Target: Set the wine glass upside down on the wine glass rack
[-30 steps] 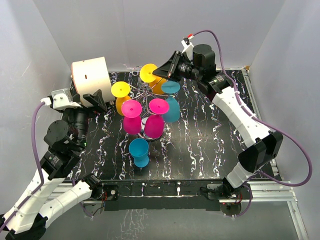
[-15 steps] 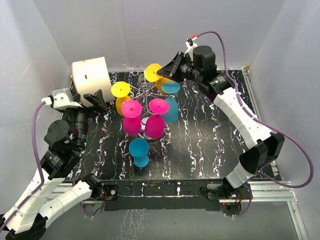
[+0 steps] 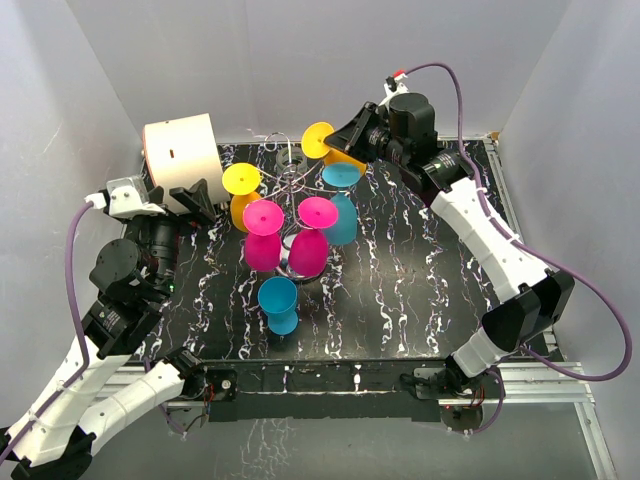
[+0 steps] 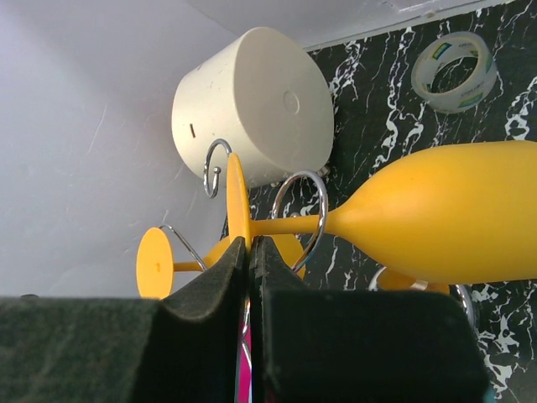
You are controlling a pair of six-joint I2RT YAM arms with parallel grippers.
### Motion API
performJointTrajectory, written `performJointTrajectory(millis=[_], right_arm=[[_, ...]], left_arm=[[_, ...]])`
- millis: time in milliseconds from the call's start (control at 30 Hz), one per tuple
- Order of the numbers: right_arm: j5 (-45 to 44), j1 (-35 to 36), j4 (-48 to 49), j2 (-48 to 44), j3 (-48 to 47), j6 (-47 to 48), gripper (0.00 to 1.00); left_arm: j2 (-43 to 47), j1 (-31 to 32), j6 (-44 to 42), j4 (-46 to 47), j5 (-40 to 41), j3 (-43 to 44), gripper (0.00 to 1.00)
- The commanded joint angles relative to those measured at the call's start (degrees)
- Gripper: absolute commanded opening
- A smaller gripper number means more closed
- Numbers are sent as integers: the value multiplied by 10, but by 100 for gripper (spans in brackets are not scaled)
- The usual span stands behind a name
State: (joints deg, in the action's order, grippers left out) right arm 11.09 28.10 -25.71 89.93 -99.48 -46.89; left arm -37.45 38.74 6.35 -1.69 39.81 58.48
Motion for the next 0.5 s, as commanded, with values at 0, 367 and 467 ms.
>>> performJointTrajectory(millis=[0, 367, 467], right_arm=[[-35, -2, 33, -16, -12, 17, 0], [-20, -8, 37, 22, -43, 21, 1], [-11, -9, 38, 26, -43, 21, 1]], left_arm=[[-3, -2, -8, 8, -15, 8, 86], [-13, -2, -14, 13, -25, 14, 86], [-13, -2, -14, 13, -25, 13, 86]])
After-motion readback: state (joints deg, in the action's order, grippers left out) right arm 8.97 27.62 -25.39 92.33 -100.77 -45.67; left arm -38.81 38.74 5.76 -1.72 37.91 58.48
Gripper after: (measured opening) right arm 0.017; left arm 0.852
